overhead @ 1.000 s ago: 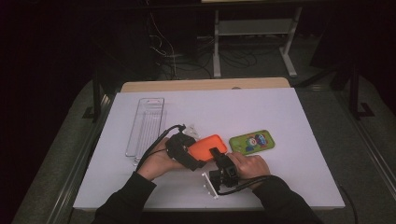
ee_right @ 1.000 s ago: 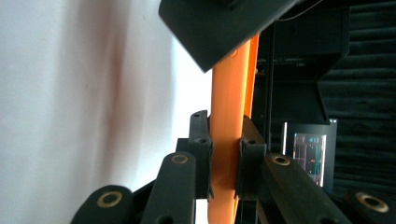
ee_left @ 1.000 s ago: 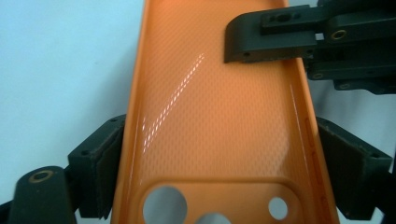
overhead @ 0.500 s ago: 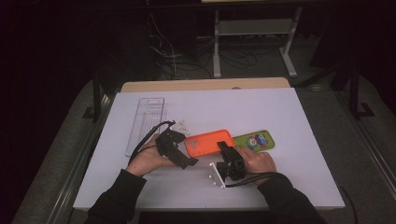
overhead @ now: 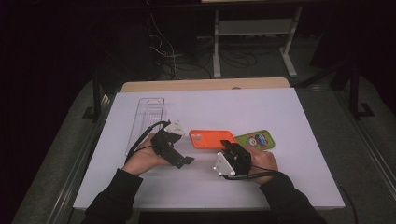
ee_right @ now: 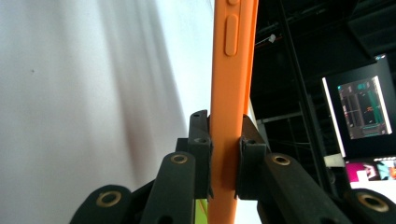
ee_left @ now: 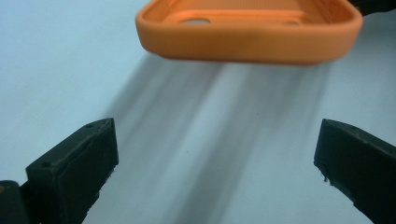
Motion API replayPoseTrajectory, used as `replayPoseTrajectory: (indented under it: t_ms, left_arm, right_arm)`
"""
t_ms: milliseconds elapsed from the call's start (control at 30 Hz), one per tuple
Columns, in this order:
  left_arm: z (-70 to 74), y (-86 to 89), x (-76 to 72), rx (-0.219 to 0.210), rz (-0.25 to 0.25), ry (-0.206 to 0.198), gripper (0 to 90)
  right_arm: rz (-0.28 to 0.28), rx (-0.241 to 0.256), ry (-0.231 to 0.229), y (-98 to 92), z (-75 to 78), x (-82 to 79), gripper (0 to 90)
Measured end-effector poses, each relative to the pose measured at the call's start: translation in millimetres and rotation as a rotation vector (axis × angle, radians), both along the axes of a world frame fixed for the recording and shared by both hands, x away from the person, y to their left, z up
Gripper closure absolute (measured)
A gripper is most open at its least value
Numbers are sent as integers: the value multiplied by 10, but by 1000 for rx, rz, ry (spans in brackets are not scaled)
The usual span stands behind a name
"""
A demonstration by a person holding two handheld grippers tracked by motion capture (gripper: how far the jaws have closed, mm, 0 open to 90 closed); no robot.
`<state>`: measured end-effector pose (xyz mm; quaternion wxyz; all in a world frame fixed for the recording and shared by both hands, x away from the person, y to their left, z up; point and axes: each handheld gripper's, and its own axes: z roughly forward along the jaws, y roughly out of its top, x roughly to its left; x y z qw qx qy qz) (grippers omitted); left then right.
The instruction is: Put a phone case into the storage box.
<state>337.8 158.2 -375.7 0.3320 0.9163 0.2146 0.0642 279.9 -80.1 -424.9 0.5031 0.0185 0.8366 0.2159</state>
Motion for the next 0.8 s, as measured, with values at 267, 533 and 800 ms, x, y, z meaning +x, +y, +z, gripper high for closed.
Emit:
replayPoseTrajectory:
  t_ms: [267, 533, 800]
  left_arm:
    - [-14, -8, 2, -6, 7, -11, 0]
    - [-11, 9, 21, -30, 12, 3, 0]
    - [-2, 18, 18, -23, 23, 4, 0]
  right_arm:
    - [-34, 156, 120, -36, 42, 24, 783]
    - [-54, 293, 260, -98, 87, 88, 783]
    - [-79, 457, 406, -188, 142, 176, 783]
